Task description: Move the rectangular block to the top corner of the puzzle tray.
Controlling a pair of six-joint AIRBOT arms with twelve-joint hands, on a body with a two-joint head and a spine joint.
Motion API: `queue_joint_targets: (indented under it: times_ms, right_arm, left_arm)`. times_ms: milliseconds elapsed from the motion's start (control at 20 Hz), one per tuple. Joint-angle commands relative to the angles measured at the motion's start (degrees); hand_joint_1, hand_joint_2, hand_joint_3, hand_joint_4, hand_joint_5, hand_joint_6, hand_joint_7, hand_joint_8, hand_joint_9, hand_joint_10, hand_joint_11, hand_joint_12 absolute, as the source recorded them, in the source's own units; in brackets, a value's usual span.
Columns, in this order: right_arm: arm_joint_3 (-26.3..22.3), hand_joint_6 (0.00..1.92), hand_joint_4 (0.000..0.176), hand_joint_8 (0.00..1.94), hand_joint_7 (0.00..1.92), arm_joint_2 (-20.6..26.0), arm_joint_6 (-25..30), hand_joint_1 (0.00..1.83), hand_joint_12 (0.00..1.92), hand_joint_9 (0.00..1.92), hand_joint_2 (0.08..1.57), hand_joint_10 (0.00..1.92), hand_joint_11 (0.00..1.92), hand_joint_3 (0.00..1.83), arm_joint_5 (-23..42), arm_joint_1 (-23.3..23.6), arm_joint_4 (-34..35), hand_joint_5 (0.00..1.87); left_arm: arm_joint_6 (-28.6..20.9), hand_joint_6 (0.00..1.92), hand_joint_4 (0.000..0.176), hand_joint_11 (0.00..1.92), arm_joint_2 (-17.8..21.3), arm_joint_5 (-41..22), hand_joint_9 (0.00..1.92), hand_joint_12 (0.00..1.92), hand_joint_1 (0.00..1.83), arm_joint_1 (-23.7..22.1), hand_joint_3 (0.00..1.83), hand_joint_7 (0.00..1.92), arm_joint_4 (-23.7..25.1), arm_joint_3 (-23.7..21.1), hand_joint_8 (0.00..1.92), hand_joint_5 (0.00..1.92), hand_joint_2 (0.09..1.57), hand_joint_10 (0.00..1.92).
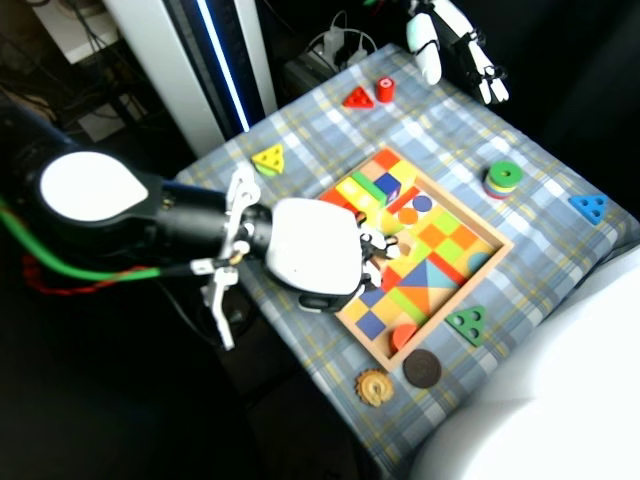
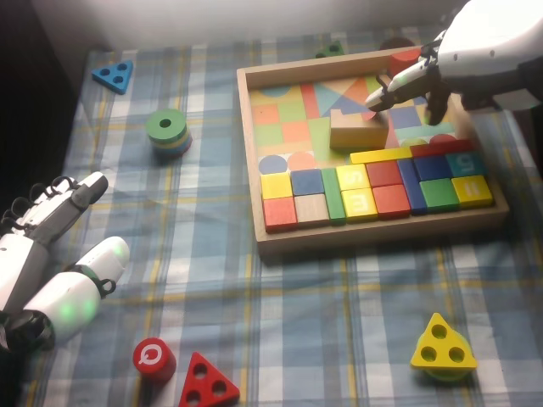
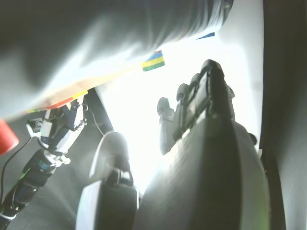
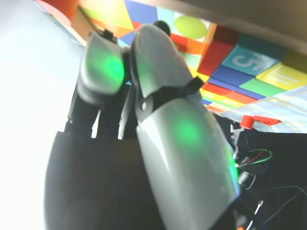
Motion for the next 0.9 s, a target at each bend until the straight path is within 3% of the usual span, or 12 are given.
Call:
queue_joint_targets:
  times_ms: [0,100,250,300,350,450,500,550,600,650,800,850]
  right_arm:
    - [-0.6,0.00,0.000,1.94,1.16,-0.3,0.0,1.65,1.92,1.37,1.19,1.92,1.42,0.00,0.8,1.1,2.6,0.37]
    - [-2.1,0.01,0.006,1.94,1.20,-0.3,0.0,1.67,1.92,1.40,1.18,1.92,1.45,0.00,0.9,1.2,2.8,0.39]
    - [-3.2,0.00,0.000,1.94,1.20,-0.3,0.0,1.65,1.92,1.42,1.18,1.92,1.47,0.00,1.0,1.2,2.4,0.38]
    - [-3.2,0.00,0.012,1.94,1.19,-0.3,0.0,1.64,1.92,1.39,1.18,1.92,1.45,0.00,0.9,1.2,2.1,0.38]
    - [-3.2,0.00,0.003,1.94,1.17,-0.3,0.0,1.65,1.92,1.38,1.18,1.92,1.45,0.00,0.9,1.1,1.6,0.37]
    - [-2.9,0.00,0.000,1.94,1.16,-0.3,0.0,1.64,1.92,1.37,1.18,1.92,1.43,0.00,0.8,1.1,0.4,0.37]
    - [-2.8,0.00,0.010,1.94,1.15,-0.3,0.0,1.63,1.92,1.36,1.18,1.92,1.43,0.00,0.7,1.1,0.3,0.38]
    - [-2.6,0.00,0.000,1.94,1.14,-0.3,0.0,1.61,1.92,1.36,1.18,1.92,1.42,0.00,0.6,1.1,0.3,0.36]
    - [-2.5,0.00,0.000,1.94,1.14,-0.3,0.0,1.61,1.92,1.36,1.19,1.92,1.43,0.00,0.4,1.1,0.3,0.36]
    - [-2.2,0.00,0.011,1.94,1.12,-0.3,0.0,1.59,1.92,1.36,1.21,1.92,1.42,0.01,0.3,1.1,0.3,0.35]
    - [-1.5,0.00,0.040,1.94,1.09,-0.4,0.0,1.63,1.92,1.31,1.19,1.92,1.39,0.00,-0.4,1.1,0.3,0.36]
    - [-1.2,0.01,0.054,1.94,1.10,-0.4,0.0,1.63,1.92,1.32,1.18,1.92,1.39,0.00,-0.6,1.1,0.3,0.37]
  left_arm:
    - [-0.4,0.00,0.074,0.00,0.4,-6.3,0.00,0.00,0.38,-0.1,0.00,0.14,2.5,0.2,0.00,0.30,1.37,0.00]
    - [-0.4,0.00,0.073,0.00,0.4,-6.3,0.00,0.00,0.37,0.0,0.00,0.14,2.5,0.1,0.00,0.30,1.37,0.00]
    - [-0.4,0.00,0.068,0.00,0.4,-6.3,0.00,0.00,0.40,0.0,0.00,0.13,2.5,0.1,0.00,0.30,1.38,0.00]
    - [-0.4,0.00,0.057,0.00,0.4,-6.3,0.00,0.00,0.40,0.0,0.00,0.13,2.5,0.1,0.00,0.30,1.38,0.00]
    - [-0.4,0.00,0.055,0.00,0.4,-6.3,0.00,0.00,0.39,0.0,0.00,0.14,2.4,0.1,0.01,0.31,1.38,0.00]
    - [-0.4,0.00,0.069,0.00,0.4,-6.3,0.00,0.00,0.39,0.0,0.00,0.16,2.4,0.1,0.01,0.32,1.38,0.00]
    - [-0.4,0.00,0.067,0.00,0.4,-6.3,0.00,0.00,0.39,0.0,0.00,0.15,2.4,0.1,0.00,0.32,1.38,0.00]
    - [-0.4,0.00,0.072,0.00,0.4,-6.2,0.00,0.00,0.36,0.0,0.00,0.16,2.4,0.1,0.00,0.32,1.38,0.00]
    - [-0.4,0.00,0.064,0.00,0.4,-6.2,0.01,0.00,0.36,0.0,0.00,0.17,2.5,0.0,0.01,0.33,1.38,0.00]
    - [-0.4,0.00,0.082,0.00,0.4,-6.2,0.00,0.00,0.34,0.0,0.00,0.14,2.5,0.0,0.00,0.30,1.38,0.00]
    - [-0.4,0.00,0.066,0.00,0.4,-6.2,0.00,0.00,0.38,0.0,0.00,0.14,2.5,0.0,0.00,0.31,1.38,0.00]
    - [-0.4,0.00,0.070,0.00,0.4,-6.2,0.00,0.00,0.38,0.0,0.00,0.14,2.5,0.0,0.00,0.31,1.38,0.00]
